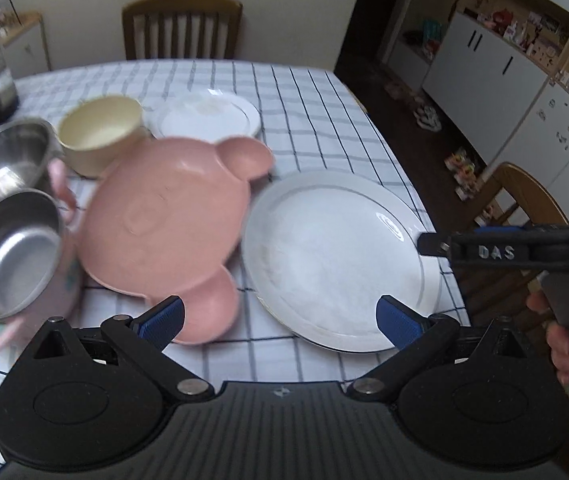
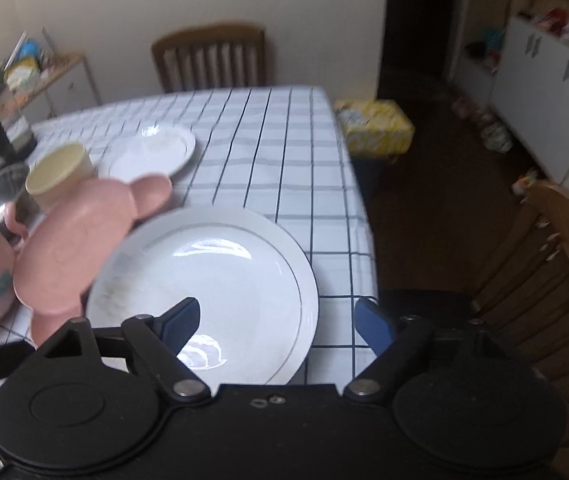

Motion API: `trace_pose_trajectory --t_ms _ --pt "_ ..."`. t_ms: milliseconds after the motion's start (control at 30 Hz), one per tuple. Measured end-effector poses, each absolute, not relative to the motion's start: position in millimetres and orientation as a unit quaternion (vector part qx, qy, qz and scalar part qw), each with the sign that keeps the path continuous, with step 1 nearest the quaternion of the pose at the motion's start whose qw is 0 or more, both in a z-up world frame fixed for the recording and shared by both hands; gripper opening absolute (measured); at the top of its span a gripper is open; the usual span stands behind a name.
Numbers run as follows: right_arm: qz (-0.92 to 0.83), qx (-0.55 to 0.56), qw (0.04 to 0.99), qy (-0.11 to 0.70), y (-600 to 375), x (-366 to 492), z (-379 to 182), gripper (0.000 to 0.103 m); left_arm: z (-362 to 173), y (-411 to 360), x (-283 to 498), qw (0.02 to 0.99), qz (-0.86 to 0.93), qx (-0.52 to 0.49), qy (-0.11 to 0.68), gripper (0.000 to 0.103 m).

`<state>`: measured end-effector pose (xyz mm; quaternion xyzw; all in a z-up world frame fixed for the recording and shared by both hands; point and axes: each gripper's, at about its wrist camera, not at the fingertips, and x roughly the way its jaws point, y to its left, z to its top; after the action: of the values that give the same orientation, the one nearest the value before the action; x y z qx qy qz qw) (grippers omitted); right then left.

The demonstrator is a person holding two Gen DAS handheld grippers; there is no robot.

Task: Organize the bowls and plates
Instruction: 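Move both grippers to the large white plate rim and close them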

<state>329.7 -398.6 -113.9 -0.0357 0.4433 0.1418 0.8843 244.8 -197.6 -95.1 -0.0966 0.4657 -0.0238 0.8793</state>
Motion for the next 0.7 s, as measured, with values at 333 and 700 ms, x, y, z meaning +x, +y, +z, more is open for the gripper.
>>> trace_pose_trajectory --t_ms 333,700 --pt "0.191 -0.072 0.832 0.515 -401.9 410.3 -137.6 0.071 -131.5 -198.4 277.9 0.822 -0.004 -0.188 0.538 0.094" --pt "0.228 -0.076 0.794 0.559 -396.6 454.2 -156.8 0.036 -157.8 -186.5 292.9 0.781 0.021 -0.259 0.568 0.059"
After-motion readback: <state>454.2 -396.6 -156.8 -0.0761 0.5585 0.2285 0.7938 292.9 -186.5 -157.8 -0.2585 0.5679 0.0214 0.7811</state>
